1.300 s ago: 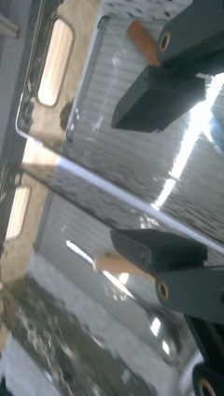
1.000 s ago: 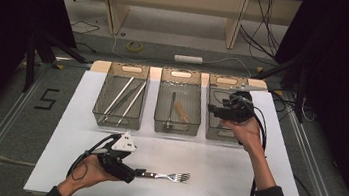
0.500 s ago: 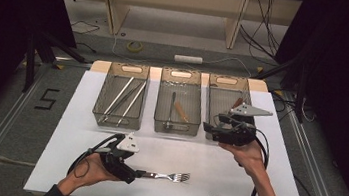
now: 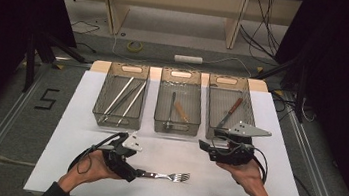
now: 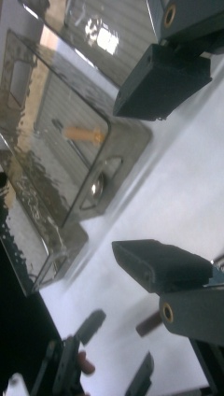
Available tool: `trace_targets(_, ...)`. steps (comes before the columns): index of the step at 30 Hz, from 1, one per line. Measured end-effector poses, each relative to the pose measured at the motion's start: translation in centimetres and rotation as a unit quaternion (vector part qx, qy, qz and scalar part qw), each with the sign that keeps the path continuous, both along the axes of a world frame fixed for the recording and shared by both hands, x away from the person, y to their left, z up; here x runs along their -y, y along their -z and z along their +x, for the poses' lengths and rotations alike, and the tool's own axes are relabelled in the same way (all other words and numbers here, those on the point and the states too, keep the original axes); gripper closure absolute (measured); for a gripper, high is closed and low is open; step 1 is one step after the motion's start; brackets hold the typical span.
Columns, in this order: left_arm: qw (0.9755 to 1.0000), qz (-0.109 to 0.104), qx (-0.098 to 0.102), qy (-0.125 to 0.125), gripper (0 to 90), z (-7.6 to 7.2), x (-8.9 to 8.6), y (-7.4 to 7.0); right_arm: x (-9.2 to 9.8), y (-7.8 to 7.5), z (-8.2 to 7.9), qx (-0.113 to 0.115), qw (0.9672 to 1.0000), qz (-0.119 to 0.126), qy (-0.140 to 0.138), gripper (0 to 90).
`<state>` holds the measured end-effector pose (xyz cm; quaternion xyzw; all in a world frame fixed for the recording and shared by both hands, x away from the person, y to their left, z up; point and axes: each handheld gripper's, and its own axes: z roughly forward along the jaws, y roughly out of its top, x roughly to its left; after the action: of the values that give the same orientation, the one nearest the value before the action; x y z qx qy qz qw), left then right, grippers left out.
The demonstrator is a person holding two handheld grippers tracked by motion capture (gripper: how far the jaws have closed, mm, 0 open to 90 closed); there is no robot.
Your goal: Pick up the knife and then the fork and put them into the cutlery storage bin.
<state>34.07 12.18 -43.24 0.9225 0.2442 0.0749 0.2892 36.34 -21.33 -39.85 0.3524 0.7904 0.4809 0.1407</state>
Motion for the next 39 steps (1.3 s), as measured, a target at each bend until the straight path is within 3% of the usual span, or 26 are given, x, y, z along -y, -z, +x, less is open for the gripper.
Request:
trace_targets(8,0.9997,0.019,-0.015,0.007,23.0,0.3,0.5,0.1,-0.5,0.6,-1.6,-0.001,0.9999,0.003,-0.017,30.1)
trace_targets(20,0.9974,0.059,-0.036,0.018,26.9,0.9,1.2,0.7,-0.5,1.6,-2.6,-0.012,0.9996,-0.007,-0.026,30.1)
trace_targets(28,0.9940,0.097,-0.041,0.029,33.4,1.0,2.0,1.6,-0.4,1.8,-3.2,-0.015,0.9993,-0.009,-0.032,30.1)
trace_targets(39,0.9905,0.120,-0.047,0.049,49.3,0.6,2.7,2.4,-0.6,2.0,-3.3,-0.017,0.9991,-0.014,-0.037,30.2)
